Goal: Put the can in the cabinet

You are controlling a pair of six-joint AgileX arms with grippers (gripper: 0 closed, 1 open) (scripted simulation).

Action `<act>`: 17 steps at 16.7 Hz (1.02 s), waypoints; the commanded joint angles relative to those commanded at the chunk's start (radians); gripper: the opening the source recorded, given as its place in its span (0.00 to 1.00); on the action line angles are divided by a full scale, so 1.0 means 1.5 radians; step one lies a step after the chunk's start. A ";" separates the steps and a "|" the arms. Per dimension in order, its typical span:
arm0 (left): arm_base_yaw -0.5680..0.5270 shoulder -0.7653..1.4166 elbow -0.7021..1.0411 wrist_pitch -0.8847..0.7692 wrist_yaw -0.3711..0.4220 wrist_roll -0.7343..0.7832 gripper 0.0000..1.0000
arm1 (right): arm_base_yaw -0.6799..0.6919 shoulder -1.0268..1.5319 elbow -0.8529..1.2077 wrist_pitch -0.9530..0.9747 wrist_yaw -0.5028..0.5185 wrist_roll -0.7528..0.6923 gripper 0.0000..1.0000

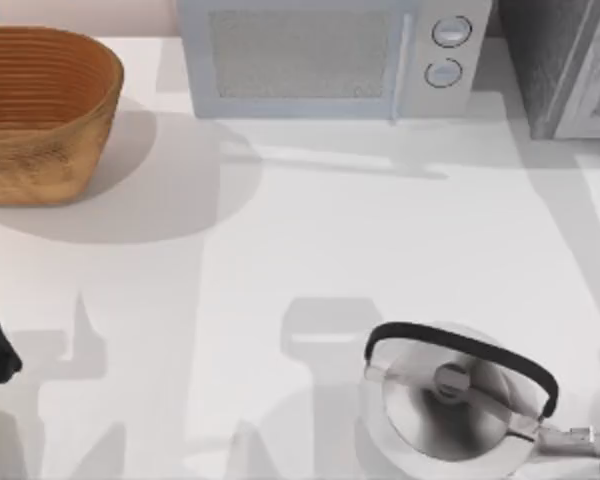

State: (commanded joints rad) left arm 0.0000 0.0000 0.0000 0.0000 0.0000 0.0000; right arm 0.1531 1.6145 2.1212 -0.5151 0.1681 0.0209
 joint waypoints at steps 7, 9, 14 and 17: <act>0.000 0.000 0.000 0.000 0.000 0.000 1.00 | -0.029 0.244 0.340 -0.084 -0.023 -0.001 0.00; 0.000 0.000 0.000 0.000 0.000 0.000 1.00 | -0.034 0.288 0.394 -0.099 -0.028 -0.001 0.00; 0.000 0.000 0.000 0.000 0.000 0.000 1.00 | -0.037 0.312 0.421 -0.108 -0.031 -0.001 0.00; 0.000 0.000 0.000 0.000 0.000 0.000 1.00 | -0.037 0.312 0.421 -0.108 -0.031 -0.001 0.15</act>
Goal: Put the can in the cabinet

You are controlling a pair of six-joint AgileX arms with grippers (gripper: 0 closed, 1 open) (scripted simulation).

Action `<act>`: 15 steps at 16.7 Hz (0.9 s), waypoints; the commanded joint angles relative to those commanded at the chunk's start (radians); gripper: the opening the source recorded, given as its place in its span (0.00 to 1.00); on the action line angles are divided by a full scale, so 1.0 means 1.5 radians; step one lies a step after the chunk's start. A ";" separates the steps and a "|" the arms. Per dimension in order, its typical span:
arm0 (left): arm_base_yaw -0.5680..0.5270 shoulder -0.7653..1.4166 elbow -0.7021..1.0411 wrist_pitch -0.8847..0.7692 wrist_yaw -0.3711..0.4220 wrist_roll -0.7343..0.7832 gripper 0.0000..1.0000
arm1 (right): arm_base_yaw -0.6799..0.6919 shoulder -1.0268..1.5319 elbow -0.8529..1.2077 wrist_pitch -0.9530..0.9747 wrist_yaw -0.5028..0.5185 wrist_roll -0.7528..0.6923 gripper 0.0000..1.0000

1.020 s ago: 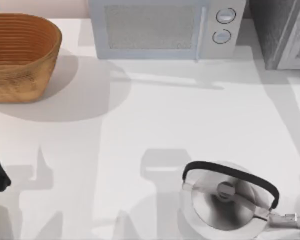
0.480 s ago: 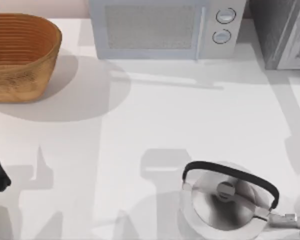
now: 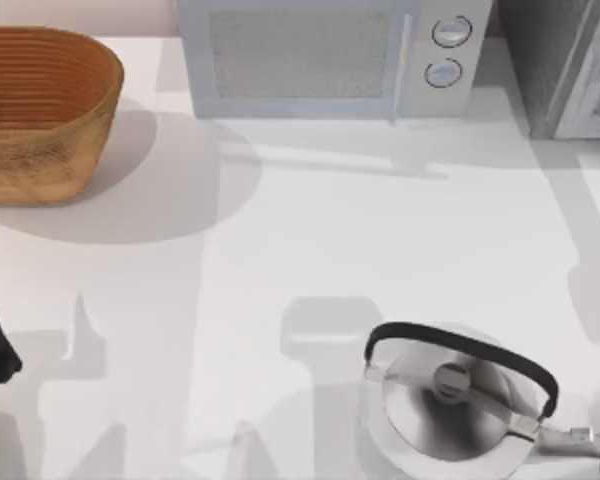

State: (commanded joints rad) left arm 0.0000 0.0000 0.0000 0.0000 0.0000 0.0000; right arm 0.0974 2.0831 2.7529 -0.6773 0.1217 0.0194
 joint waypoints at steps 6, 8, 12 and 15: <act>0.000 0.000 0.000 0.000 0.000 0.000 1.00 | 0.000 0.000 0.000 0.000 0.000 0.000 0.60; 0.000 0.000 0.000 0.000 0.000 0.000 1.00 | 0.000 0.000 0.000 0.000 0.000 0.000 0.75; 0.000 0.000 0.000 0.000 0.000 0.000 1.00 | 0.000 0.000 0.000 0.000 0.000 0.000 1.00; 0.000 0.000 0.000 0.000 0.000 0.000 1.00 | 0.000 0.000 0.000 0.000 0.000 0.000 1.00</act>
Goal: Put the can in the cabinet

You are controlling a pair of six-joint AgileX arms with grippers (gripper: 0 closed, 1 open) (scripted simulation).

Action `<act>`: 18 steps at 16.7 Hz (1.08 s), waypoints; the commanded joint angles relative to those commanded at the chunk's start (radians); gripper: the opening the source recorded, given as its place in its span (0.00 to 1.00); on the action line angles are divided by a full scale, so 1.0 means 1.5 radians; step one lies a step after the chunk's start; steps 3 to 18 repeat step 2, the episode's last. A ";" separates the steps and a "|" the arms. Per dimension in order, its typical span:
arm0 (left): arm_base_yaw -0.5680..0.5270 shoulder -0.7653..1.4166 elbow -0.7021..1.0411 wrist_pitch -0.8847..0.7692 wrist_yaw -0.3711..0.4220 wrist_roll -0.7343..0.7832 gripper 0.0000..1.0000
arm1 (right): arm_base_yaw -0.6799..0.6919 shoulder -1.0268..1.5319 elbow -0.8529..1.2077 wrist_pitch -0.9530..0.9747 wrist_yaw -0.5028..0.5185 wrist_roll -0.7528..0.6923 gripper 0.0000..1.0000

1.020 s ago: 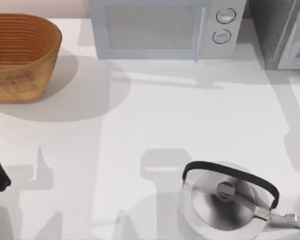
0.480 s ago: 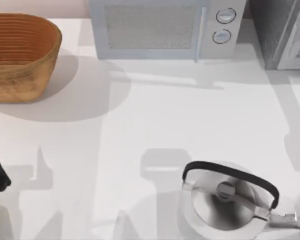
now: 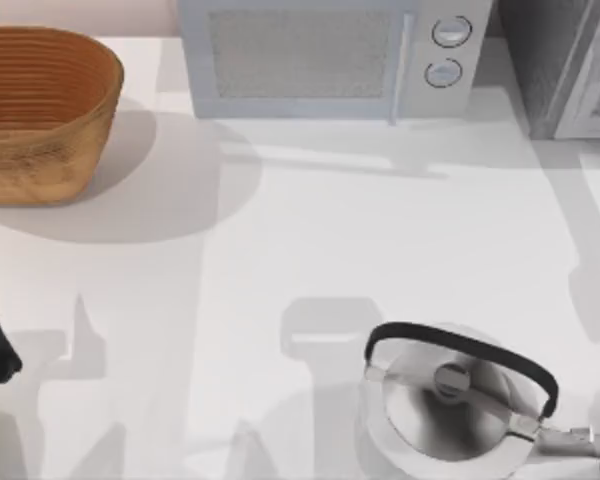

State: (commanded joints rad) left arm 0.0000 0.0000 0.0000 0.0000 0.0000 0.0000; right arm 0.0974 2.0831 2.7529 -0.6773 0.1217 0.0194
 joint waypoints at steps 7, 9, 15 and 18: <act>0.000 0.000 0.000 0.000 0.000 0.000 1.00 | 0.000 0.000 0.000 0.000 0.000 0.000 1.00; 0.000 0.000 0.000 0.000 0.000 0.000 1.00 | 0.000 0.000 0.000 0.000 0.000 0.000 1.00; 0.000 0.000 0.000 0.000 0.000 0.000 1.00 | 0.000 0.000 0.000 0.000 0.000 0.000 1.00; 0.000 0.000 0.000 0.000 0.000 0.000 1.00 | 0.000 0.000 0.000 0.000 0.000 0.000 1.00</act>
